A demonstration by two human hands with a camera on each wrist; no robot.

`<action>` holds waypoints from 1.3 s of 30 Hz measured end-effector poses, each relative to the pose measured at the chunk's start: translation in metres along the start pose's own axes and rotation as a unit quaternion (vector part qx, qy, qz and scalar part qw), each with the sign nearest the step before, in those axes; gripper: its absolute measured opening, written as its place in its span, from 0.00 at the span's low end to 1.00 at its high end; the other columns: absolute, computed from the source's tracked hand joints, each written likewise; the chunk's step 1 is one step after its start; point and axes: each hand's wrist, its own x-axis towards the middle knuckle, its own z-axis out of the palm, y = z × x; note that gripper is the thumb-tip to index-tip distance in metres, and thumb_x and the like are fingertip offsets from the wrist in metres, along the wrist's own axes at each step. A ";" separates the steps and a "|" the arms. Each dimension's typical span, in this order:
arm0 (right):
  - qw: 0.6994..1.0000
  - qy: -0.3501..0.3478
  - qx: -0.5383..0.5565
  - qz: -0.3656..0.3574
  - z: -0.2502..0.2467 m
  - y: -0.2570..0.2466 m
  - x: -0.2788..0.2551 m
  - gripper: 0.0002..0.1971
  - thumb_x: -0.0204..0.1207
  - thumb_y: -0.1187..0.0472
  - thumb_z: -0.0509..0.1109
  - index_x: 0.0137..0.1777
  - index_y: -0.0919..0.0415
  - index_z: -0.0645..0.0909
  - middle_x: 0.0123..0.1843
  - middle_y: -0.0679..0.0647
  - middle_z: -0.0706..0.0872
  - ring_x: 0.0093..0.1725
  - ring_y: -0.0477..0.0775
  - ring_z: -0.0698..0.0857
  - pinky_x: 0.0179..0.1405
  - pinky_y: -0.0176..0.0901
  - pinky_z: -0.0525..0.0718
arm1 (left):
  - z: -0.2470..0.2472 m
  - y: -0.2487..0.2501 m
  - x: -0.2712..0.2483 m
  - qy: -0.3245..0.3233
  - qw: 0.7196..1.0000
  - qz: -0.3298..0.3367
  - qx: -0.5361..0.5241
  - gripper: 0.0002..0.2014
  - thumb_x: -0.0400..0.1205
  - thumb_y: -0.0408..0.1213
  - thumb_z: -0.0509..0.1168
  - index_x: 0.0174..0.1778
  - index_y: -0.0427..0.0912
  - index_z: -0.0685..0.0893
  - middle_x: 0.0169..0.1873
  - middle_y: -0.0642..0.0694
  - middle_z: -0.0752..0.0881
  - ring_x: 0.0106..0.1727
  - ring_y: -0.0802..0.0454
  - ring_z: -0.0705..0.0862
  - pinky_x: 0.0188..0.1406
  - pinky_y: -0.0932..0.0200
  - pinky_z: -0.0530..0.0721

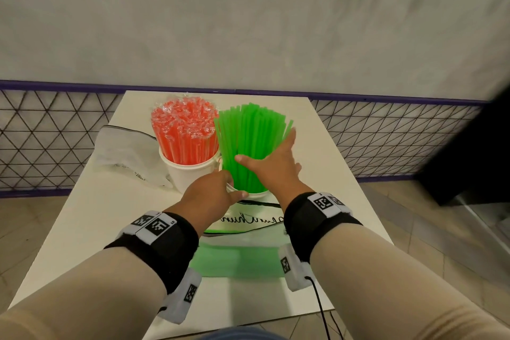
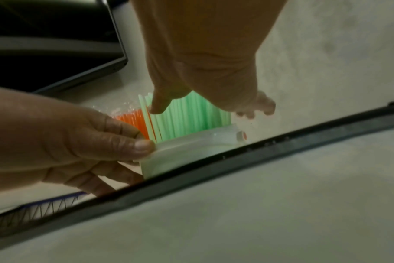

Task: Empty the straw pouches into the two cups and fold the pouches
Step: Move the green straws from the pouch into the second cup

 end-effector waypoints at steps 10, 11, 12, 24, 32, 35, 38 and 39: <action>0.999 0.005 -0.039 -0.019 0.012 -0.004 0.019 0.25 0.79 0.51 0.69 0.72 0.57 0.65 0.63 0.53 0.84 0.62 0.61 0.83 0.75 0.67 0.58 | -0.001 -0.001 -0.001 0.003 1.000 0.002 0.008 0.26 0.78 0.61 0.67 0.64 0.46 0.80 0.57 0.45 0.85 0.51 0.48 0.81 0.47 0.55 0.80; 0.999 0.008 -0.052 -0.016 0.011 -0.002 0.019 0.19 0.81 0.52 0.67 0.67 0.58 0.68 0.60 0.53 0.85 0.59 0.62 0.84 0.75 0.66 0.59 | -0.001 -0.001 -0.002 0.001 1.000 0.000 0.007 0.26 0.78 0.61 0.67 0.64 0.46 0.79 0.57 0.45 0.85 0.50 0.48 0.81 0.47 0.55 0.80; 0.998 0.008 -0.061 -0.013 0.009 -0.001 0.019 0.17 0.82 0.53 0.66 0.66 0.58 0.69 0.58 0.53 0.85 0.58 0.62 0.84 0.75 0.65 0.59 | 0.000 -0.001 -0.002 0.000 1.000 0.000 0.006 0.26 0.78 0.61 0.67 0.64 0.46 0.79 0.57 0.45 0.84 0.49 0.49 0.80 0.47 0.55 0.80; 0.945 0.131 0.052 -0.294 0.001 -0.033 -0.054 0.15 0.76 0.61 0.71 0.61 0.60 0.77 0.56 0.53 0.81 0.55 0.52 0.79 0.57 0.46 0.79 | -0.021 -0.015 -0.013 0.098 0.994 -0.031 -0.041 0.12 0.81 0.53 0.65 0.39 0.50 0.79 0.40 0.49 0.86 0.44 0.45 0.84 0.36 0.57 0.72; 0.832 -0.256 -0.350 -0.346 0.042 -0.010 -0.080 0.10 0.79 0.69 0.62 0.54 0.65 0.83 0.50 0.62 0.86 0.49 0.64 0.84 0.39 0.46 0.70 | -0.006 -0.042 -0.014 -0.135 0.974 -0.035 0.177 0.07 0.79 0.41 0.66 0.44 0.41 0.87 0.46 0.44 0.88 0.47 0.47 0.84 0.48 0.55 0.83; 0.795 -0.321 -0.389 -0.336 0.055 0.005 -0.079 0.14 0.81 0.58 0.67 0.62 0.65 0.81 0.55 0.62 0.85 0.54 0.63 0.85 0.44 0.48 0.77 | 0.005 -0.048 -0.017 -0.164 0.963 -0.023 0.211 0.13 0.77 0.38 0.68 0.57 0.43 0.86 0.54 0.44 0.86 0.55 0.47 0.84 0.51 0.57 0.80; 0.781 -0.374 -0.406 -0.293 0.062 0.017 -0.080 0.24 0.79 0.48 0.69 0.68 0.63 0.76 0.58 0.61 0.84 0.50 0.60 0.82 0.44 0.46 0.77 | 0.013 -0.051 -0.018 -0.186 0.960 -0.032 0.208 0.19 0.78 0.35 0.69 0.66 0.41 0.82 0.62 0.43 0.82 0.61 0.47 0.82 0.56 0.58 0.79; 0.781 -0.378 -0.405 -0.289 0.064 0.020 -0.081 0.23 0.79 0.48 0.68 0.67 0.63 0.75 0.57 0.60 0.84 0.47 0.59 0.80 0.43 0.46 0.76 | 0.015 -0.051 -0.019 -0.189 0.960 -0.032 0.203 0.20 0.78 0.34 0.68 0.67 0.40 0.80 0.63 0.42 0.82 0.62 0.46 0.82 0.56 0.58 0.79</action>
